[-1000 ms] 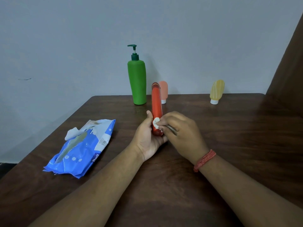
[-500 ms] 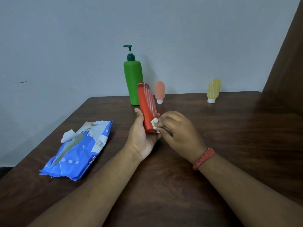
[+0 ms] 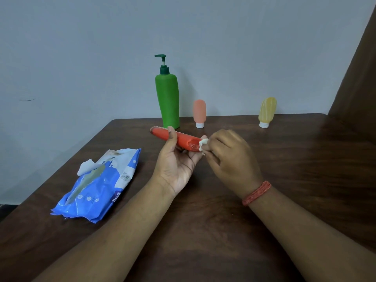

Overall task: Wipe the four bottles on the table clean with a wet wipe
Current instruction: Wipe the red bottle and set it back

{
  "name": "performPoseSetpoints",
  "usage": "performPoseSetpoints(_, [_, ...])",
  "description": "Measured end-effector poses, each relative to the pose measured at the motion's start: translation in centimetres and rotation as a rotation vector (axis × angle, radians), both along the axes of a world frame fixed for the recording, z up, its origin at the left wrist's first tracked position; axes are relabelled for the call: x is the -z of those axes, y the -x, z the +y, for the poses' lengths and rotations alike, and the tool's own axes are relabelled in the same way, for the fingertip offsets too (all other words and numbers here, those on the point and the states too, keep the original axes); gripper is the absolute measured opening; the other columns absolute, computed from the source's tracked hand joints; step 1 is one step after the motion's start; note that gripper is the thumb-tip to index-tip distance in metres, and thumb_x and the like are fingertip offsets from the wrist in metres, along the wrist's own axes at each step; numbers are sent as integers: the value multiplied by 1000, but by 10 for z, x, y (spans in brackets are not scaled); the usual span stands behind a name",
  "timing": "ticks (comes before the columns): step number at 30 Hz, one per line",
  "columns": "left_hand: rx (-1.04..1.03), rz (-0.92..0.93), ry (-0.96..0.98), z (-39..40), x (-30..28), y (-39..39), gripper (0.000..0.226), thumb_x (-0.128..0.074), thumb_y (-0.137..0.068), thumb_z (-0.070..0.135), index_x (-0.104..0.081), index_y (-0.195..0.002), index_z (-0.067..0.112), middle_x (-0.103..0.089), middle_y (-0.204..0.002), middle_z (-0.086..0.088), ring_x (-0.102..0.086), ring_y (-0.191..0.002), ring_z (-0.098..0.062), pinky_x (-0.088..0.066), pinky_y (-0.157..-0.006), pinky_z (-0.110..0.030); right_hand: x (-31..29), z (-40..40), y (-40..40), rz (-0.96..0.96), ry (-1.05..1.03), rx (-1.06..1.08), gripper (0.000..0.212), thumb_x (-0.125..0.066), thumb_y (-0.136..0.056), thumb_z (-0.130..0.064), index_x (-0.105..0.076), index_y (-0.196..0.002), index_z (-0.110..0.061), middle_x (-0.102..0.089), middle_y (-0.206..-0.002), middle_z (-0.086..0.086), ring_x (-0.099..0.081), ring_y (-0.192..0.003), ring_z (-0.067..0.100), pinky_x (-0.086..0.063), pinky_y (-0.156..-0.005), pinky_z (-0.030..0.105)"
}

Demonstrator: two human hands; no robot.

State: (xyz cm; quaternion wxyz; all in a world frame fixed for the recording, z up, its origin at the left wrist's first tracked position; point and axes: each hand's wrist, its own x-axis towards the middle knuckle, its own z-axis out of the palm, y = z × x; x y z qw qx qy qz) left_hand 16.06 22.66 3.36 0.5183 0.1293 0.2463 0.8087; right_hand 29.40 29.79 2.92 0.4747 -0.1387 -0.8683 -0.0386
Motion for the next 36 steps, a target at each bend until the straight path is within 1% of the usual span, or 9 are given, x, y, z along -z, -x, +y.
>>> performPoseSetpoints(5, [24, 28, 35, -2, 4, -3, 57, -59, -95, 44, -50, -132, 2, -68, -104, -19, -73, -89, -24, -62, -71, -35, -2, -8, 2, -27, -59, -78, 13, -63, -93, -13, -71, -88, -4, -66, -91, 7, -60, -83, 26, -49, -70, 44])
performPoseSetpoints(11, [21, 60, 13, -1, 3, -1, 68, -62, -89, 44, -44, -140, 2, -56, -135, -29, -67, -115, -36, -59, -90, -48, 0, -1, -2, 28, 26, -36, 5, -67, -90, -9, -69, -86, -5, -63, -91, 6, -57, -85, 23, -50, -72, 41])
performPoseSetpoints(15, [-6, 76, 32, -2, 7, 1, 53, -58, -94, 44, -52, -127, 4, -64, -108, -17, -72, -92, -22, -62, -75, -35, 0, -10, 4, -21, -22, -103, 8, -66, -91, -9, -70, -89, -3, -65, -93, 7, -58, -86, 23, -50, -74, 35])
performPoseSetpoints(17, [14, 86, 45, -1, 8, -2, 48, -56, -97, 44, -54, -123, 4, -65, -104, -15, -70, -91, -20, -62, -77, -34, -2, -11, 4, 28, -26, -108, 9, -66, -92, -9, -70, -88, -2, -65, -92, 8, -59, -85, 24, -50, -73, 36])
performPoseSetpoints(23, [22, 35, -40, -2, 3, -2, 58, -58, -93, 41, -47, -135, 3, -55, -137, -29, -69, -110, -39, -60, -87, -50, 1, 2, 0, 52, 53, -43, 9, -66, -92, -6, -66, -83, -5, -60, -87, 5, -57, -82, 22, -49, -71, 38])
performPoseSetpoints(26, [17, 2, -79, -3, 3, 6, 71, -62, -86, 40, -42, -141, 1, -52, -137, -29, -69, -107, -43, -60, -87, -52, 1, 9, -4, 104, 119, -64, 7, -68, -88, -5, -66, -82, -7, -59, -87, 3, -57, -82, 20, -49, -71, 37])
performPoseSetpoints(29, [72, 19, -73, -5, 5, 7, 63, -62, -89, 40, -45, -133, -1, -49, -138, -28, -67, -110, -44, -58, -90, -55, -5, 7, -8, 259, 257, -111, 6, -70, -86, -2, -69, -84, -7, -61, -90, 1, -59, -83, 16, -49, -73, 30])
performPoseSetpoints(33, [144, 183, 8, -5, 11, 5, 62, -51, -96, 49, -47, -135, 1, -57, -136, -27, -64, -118, -40, -47, -105, -59, -1, 1, -5, 87, 268, -262, 2, -70, -88, -4, -71, -90, -6, -64, -92, 2, -61, -86, 14, -52, -75, 33])
performPoseSetpoints(36, [180, 276, 37, -7, 12, 10, 67, -50, -96, 53, -44, -142, 5, -57, -141, -25, -60, -124, -41, -44, -105, -63, 1, 4, -2, 62, 313, -249, 5, -71, -89, -8, -72, -94, -8, -66, -94, 0, -63, -90, 12, -53, -78, 32])
